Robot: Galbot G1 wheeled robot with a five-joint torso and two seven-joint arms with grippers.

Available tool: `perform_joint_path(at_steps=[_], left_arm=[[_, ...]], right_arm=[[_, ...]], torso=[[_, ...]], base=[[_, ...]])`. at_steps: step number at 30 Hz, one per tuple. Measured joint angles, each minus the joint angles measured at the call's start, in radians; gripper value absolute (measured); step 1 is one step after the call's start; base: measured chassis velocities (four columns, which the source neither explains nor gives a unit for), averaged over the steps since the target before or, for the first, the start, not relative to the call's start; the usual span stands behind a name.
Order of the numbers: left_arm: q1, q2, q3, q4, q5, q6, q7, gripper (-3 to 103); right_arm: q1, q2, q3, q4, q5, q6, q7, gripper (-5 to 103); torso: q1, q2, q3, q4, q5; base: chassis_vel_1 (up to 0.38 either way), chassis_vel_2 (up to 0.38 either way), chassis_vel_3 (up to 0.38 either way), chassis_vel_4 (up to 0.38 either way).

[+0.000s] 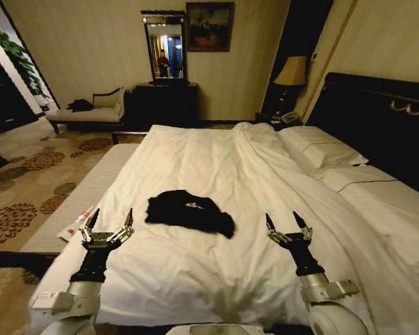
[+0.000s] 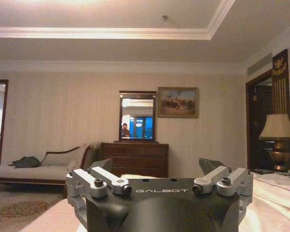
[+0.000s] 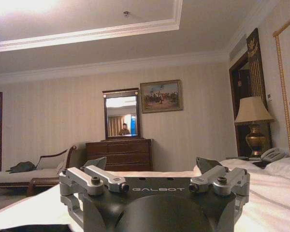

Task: Fold the clothes on the bed.

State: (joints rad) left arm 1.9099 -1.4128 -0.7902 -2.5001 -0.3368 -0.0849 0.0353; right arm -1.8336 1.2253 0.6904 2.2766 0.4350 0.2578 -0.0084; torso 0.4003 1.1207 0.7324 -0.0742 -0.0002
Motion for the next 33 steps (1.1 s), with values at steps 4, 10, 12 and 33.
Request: perform_joint_path(at_steps=[4,10,12,33], left_arm=[[0.000,0.000,-0.002,0.000,0.001,-0.004,0.000,100],[0.001,0.001,-0.005,0.000,0.001,-0.007,-0.001,100],[0.001,0.000,-0.005,0.000,0.001,-0.007,-0.001,100],[-0.007,-0.006,-0.003,0.020,0.007,-0.007,0.000,100]], right_arm=[[0.004,0.007,-0.010,-0.008,-0.005,0.012,0.003,100],[0.010,0.013,-0.025,-0.010,-0.002,0.030,-0.003,100],[0.011,0.013,-0.025,-0.011,-0.001,0.031,-0.005,100],[0.037,0.012,-0.053,-0.042,0.005,0.020,0.033,100]], torso=[[0.000,0.000,0.000,-0.0002,-0.0003],[0.000,0.000,0.000,0.0001,-0.0002],[0.000,0.000,0.000,0.0002,-0.0001],[0.000,0.000,0.000,-0.0002,0.0002]], base=[[0.255,0.331,-0.259,-0.358],[0.077,0.159,-0.058,-0.186],[0.000,0.000,0.000,0.000],[-0.026,-0.027,0.017,0.026]])
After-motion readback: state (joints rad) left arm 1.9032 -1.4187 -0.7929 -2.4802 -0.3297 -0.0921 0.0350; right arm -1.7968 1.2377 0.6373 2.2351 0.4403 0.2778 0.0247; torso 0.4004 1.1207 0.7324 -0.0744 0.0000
